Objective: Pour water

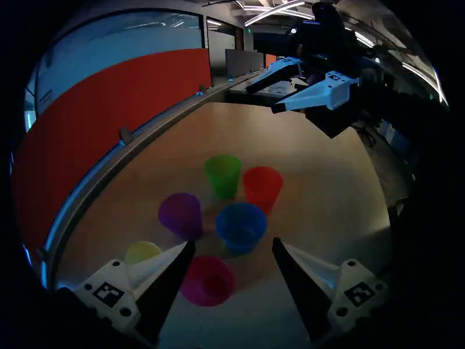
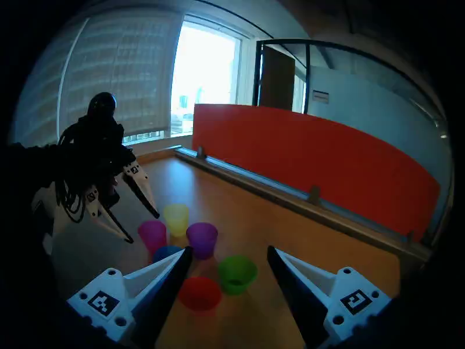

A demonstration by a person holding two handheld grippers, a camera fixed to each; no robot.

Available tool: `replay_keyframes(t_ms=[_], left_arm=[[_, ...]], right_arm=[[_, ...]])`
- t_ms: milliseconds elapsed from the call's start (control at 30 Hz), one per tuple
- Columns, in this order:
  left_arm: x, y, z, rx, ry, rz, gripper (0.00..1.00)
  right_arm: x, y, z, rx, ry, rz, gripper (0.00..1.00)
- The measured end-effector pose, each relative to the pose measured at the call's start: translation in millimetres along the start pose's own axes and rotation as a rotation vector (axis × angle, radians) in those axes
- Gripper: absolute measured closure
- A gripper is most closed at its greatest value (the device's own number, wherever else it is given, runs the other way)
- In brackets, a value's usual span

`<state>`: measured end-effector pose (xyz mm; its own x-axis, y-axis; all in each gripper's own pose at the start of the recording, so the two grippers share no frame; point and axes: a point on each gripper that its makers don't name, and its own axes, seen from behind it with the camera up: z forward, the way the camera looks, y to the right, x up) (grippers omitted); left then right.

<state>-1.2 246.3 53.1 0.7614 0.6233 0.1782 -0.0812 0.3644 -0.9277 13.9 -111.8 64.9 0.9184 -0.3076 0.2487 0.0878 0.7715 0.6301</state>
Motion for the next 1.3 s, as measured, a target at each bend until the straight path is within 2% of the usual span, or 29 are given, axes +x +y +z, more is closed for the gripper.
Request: replay_keyframes(t_ms=[200,467,600,1000,1300], left_arm=[[-1.7,4.2,15.6,-0.021,-0.036,0.008,0.01],[-8.0,4.2,35.4,-0.034,-0.086,-0.001,0.01],[-12.7,8.6,44.9,-0.047,-0.113,-0.007,0.01],[-13.5,16.1,63.4,-0.053,-0.14,0.02,0.01],[-9.2,14.3,73.7,-0.053,-0.132,-0.002,0.01]], right_arm=[[2.9,2.3,5.0,0.006,0.0,-0.008,0.0],[0.8,5.7,10.2,0.012,0.0,-0.004,0.0],[-1.5,7.9,12.7,0.012,-0.001,0.0,0.01],[-5.5,10.0,14.1,0.014,0.001,0.002,0.0],[-8.0,10.9,14.3,0.015,0.001,0.004,0.01]])
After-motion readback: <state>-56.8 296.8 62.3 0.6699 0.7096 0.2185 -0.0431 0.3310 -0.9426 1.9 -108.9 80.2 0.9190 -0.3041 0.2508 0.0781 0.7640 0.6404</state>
